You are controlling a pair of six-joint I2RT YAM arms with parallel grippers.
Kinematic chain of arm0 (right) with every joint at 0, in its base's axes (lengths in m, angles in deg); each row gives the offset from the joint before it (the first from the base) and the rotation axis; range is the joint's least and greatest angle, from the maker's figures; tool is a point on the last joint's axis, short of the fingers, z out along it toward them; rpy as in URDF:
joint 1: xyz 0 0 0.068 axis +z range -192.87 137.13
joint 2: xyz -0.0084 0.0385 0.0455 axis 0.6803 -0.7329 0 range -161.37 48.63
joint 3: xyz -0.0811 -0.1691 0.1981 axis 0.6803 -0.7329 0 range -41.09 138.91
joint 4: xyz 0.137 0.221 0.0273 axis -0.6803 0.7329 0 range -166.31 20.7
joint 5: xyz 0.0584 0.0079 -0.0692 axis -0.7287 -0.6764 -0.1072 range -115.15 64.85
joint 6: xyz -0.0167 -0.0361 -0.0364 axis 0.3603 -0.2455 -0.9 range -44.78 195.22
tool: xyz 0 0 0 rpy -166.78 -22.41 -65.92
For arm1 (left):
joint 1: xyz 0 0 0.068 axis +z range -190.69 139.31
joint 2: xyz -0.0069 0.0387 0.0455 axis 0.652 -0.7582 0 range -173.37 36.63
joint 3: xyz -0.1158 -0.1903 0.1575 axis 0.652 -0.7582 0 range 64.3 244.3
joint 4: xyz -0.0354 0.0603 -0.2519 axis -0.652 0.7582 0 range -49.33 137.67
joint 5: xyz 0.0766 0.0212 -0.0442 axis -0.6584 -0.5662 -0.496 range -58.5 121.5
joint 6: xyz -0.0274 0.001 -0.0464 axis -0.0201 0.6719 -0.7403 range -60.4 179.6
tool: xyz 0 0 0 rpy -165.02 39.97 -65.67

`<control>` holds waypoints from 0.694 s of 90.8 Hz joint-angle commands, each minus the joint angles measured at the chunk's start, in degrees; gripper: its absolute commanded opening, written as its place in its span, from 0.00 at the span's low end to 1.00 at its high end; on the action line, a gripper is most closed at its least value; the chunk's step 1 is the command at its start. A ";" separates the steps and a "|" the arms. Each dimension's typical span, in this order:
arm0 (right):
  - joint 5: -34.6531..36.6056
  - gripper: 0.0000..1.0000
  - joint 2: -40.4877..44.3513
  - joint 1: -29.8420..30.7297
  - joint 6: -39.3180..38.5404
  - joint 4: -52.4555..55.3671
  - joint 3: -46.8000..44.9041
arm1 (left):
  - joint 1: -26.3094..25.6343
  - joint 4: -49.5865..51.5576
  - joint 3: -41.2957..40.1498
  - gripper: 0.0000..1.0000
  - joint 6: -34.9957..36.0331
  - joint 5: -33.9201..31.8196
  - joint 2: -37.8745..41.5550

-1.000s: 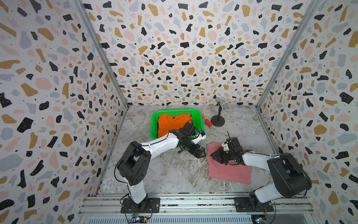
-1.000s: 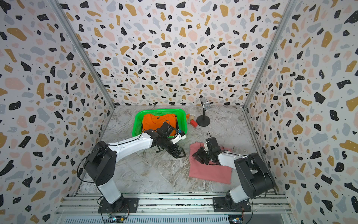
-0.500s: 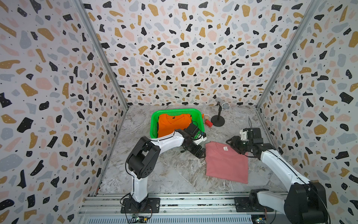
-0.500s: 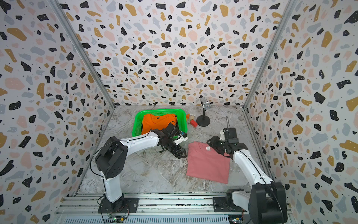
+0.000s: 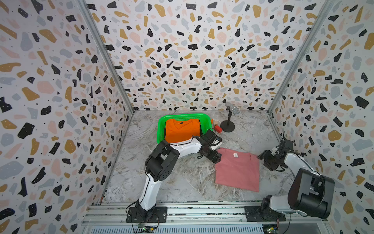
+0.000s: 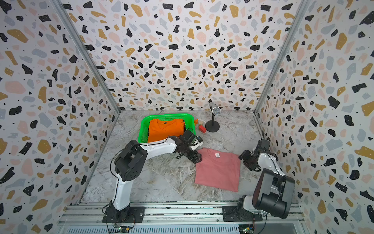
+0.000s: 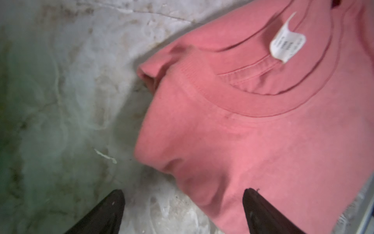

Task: Put the folded t-shirts into the basket
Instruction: Pick up the T-shirt from the center of the board.

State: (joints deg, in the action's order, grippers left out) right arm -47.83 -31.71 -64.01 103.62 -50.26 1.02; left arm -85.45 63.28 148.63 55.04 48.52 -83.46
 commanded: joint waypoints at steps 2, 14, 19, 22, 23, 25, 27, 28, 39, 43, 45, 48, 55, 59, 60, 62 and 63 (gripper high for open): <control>-4.46 0.61 -2.97 -1.44 -1.79 -3.54 -1.61 | -0.25 -4.30 2.71 0.91 -2.07 -2.54 -2.28; -7.82 0.59 -4.43 -3.19 -1.10 -6.75 -3.43 | -0.24 -5.68 4.81 0.86 -3.39 -1.08 -4.72; -8.85 0.59 -4.93 -3.52 -0.92 -7.23 -3.75 | -0.25 -6.07 5.25 0.83 -4.19 -0.59 -5.52; -9.48 0.59 -5.26 -3.61 -0.82 -7.48 -3.79 | -0.24 -6.23 5.49 0.81 -4.49 -0.35 -6.00; -9.62 0.59 -5.35 -3.63 -0.81 -7.53 -3.79 | -0.24 -6.25 5.58 0.81 -4.62 -0.25 -6.15; -10.03 0.59 -5.53 -3.70 -0.76 -7.68 -3.88 | -0.25 -6.35 5.78 0.80 -5.01 -0.12 -6.41; -10.28 0.59 -5.67 -3.72 -0.71 -7.92 -3.92 | -0.23 -6.43 6.04 0.79 -5.22 -0.09 -6.74; -10.46 0.59 -5.64 -3.72 -0.62 -8.02 -3.98 | -0.19 -6.43 6.21 0.78 -5.34 -0.03 -6.87; -12.44 0.58 -6.46 -3.90 0.10 -9.75 -4.80 | -0.23 -7.12 7.37 0.72 -5.95 0.89 -8.35; -13.51 0.58 -6.81 -3.98 0.42 -10.32 -5.04 | -0.25 -7.35 7.78 0.69 -6.34 1.37 -8.81; -13.92 0.58 -7.00 -4.03 0.45 -10.64 -5.16 | -0.18 -7.53 8.02 0.67 -6.41 1.86 -9.03; -14.36 0.58 -7.24 -4.07 0.57 -10.77 -5.31 | -0.17 -7.71 8.23 0.64 -6.61 2.37 -9.31; -14.85 0.58 -7.55 -4.21 0.33 -10.78 -5.52 | -0.21 -8.18 8.53 0.55 -6.87 3.61 -9.85; -14.58 0.58 -7.55 -4.47 -0.07 -10.53 -5.50 | -0.16 -8.18 8.56 0.50 -7.02 4.00 -9.97; -14.50 0.58 -7.51 -4.54 -0.17 -10.46 -5.44 | -0.16 -8.19 8.56 0.49 -7.03 4.04 -9.98; -14.30 0.58 -7.52 -4.76 -0.43 -10.35 -5.34 | -0.14 -8.24 8.50 0.46 -7.02 4.16 -10.05; -14.18 0.58 -7.54 -4.86 -0.62 -10.20 -5.31 | -0.15 -8.26 8.44 0.44 -6.99 4.16 -9.97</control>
State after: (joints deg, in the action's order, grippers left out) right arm -62.56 -38.26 -68.23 103.71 -62.17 -3.11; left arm -85.45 54.88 156.22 49.01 50.88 -91.28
